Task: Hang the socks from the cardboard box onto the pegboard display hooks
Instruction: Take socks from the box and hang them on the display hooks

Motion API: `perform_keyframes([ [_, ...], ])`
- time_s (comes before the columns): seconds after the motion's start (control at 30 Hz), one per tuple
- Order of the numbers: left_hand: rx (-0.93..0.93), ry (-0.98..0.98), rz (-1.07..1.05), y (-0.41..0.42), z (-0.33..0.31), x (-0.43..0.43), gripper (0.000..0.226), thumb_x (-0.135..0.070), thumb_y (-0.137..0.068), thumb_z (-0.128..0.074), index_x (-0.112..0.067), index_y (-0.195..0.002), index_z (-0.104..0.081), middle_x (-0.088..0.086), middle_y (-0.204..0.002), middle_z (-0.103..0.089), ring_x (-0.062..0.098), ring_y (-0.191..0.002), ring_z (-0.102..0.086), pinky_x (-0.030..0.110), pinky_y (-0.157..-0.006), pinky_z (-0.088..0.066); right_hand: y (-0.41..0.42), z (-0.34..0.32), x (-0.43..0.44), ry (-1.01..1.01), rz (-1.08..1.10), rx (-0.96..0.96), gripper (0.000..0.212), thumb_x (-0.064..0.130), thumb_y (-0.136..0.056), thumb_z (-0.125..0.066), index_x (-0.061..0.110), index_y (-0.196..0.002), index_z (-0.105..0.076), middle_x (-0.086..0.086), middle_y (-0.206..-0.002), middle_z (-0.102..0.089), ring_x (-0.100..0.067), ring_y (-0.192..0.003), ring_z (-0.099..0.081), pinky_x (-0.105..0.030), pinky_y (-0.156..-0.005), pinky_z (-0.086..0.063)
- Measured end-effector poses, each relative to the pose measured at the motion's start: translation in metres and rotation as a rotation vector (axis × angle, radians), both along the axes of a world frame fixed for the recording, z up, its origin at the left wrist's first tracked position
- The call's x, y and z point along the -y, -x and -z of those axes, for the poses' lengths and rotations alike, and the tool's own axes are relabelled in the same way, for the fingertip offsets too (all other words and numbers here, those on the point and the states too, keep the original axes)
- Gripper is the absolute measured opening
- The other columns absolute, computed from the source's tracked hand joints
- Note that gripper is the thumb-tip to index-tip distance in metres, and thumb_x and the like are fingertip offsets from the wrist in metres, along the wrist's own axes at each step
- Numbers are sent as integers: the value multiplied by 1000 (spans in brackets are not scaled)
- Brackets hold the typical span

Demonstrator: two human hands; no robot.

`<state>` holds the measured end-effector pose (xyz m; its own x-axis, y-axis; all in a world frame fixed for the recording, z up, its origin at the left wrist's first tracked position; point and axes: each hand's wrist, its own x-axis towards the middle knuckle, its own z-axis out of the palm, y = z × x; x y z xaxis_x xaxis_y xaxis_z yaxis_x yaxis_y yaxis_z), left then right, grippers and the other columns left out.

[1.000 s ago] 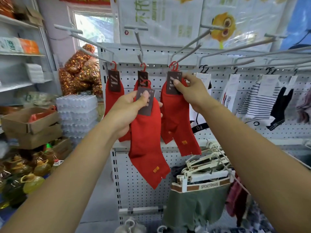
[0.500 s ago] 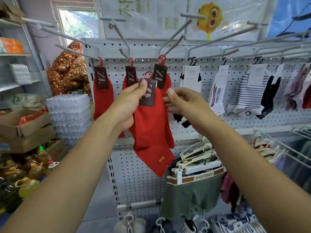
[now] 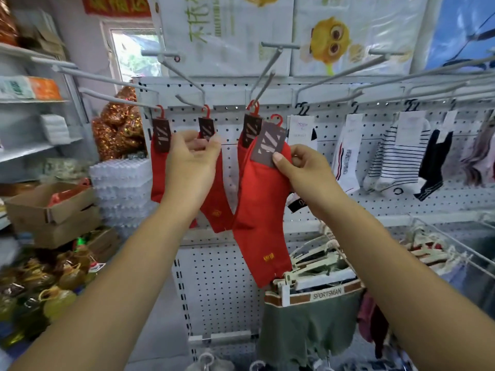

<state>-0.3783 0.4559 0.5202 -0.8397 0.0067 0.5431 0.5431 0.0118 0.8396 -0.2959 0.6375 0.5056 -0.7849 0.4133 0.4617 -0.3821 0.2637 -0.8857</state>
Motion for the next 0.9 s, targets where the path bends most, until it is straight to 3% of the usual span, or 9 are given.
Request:
perform_keyframes([
  [0.1, -140, 16, -100, -3, -12, 8, 55, -37, -94, -70, -19, -140, -44, -5, -134, -56, 0, -106, -60, 15, -86, -48, 11, -16, -7, -34, 2, -27, 4, 17, -99, -62, 14, -100, -64, -13, -95, -75, -16, -82, -68, -35, -75, -57],
  [0.2, -196, 21, -93, -7, -24, 11, 41, -34, -95, -70, -28, -130, -50, -10, -133, -59, 0, -115, -59, 12, -85, -46, 22, -30, -11, -109, -21, -21, 5, 19, -99, -63, 20, -93, -62, -12, -96, -75, -15, -79, -69, -29, -68, -57],
  [0.3, -195, 13, -27, -10, -30, 8, 21, -28, -97, -69, -30, -115, -57, -16, -119, -67, -10, -107, -62, 9, -84, -45, 33, -40, -16, -146, -88, 9, 7, 17, -98, -64, 12, -102, -65, -17, -102, -74, -25, -89, -73, -36, -75, -61],
  [0.37, -176, -1, 0, -11, -30, 6, 24, -24, -98, -68, -27, -119, -57, -14, -124, -67, -14, -103, -63, 10, -86, -48, 41, -42, -19, -193, -104, 37, 16, 18, -98, -64, 6, -109, -66, -16, -104, -74, -28, -96, -72, -41, -84, -61],
  [0.47, -164, 23, -27, -13, -29, 5, 30, -23, -97, -69, -33, -122, -55, -10, -132, -64, -3, -107, -65, 20, -92, -52, 50, -38, -23, -259, -112, 80, 17, 21, -98, -64, 6, -106, -65, -16, -103, -73, -34, -99, -70, -42, -81, -59],
  [0.57, -159, 100, -64, -19, -33, 6, 32, -23, -96, -69, -38, -120, -54, -12, -131, -63, -9, -94, -64, 9, -82, -48, 56, -33, -26, -265, -109, 101, 21, 25, -99, -63, 6, -105, -63, -18, -105, -71, -38, -98, -68, -53, -86, -58],
  [0.73, -101, 178, -93, -33, -39, 5, 35, -26, -99, -66, -35, -129, -53, -11, -138, -59, -25, -87, -59, -1, -69, -45, 55, -21, -32, -362, -142, 124, 27, 30, -97, -64, 6, -109, -65, -14, -109, -70, -32, -100, -68, -52, -89, -56],
  [0.8, -67, 195, -114, -41, -37, 4, 48, -26, -100, -64, -34, -143, -45, -13, -145, -55, -26, -90, -57, 1, -72, -47, 52, -11, -36, -362, -206, 183, 35, 29, -96, -68, 4, -119, -63, -15, -115, -70, -31, -103, -68, -51, -91, -57],
  [0.9, -27, 214, -165, -58, -25, 6, 56, -22, -101, -62, -28, -151, -39, -9, -151, -51, -19, -99, -57, 18, -94, -50, 43, 8, -41, -348, -242, 257, 38, 29, -92, -72, 6, -119, -57, -12, -114, -69, -27, -101, -68, -48, -90, -58],
])
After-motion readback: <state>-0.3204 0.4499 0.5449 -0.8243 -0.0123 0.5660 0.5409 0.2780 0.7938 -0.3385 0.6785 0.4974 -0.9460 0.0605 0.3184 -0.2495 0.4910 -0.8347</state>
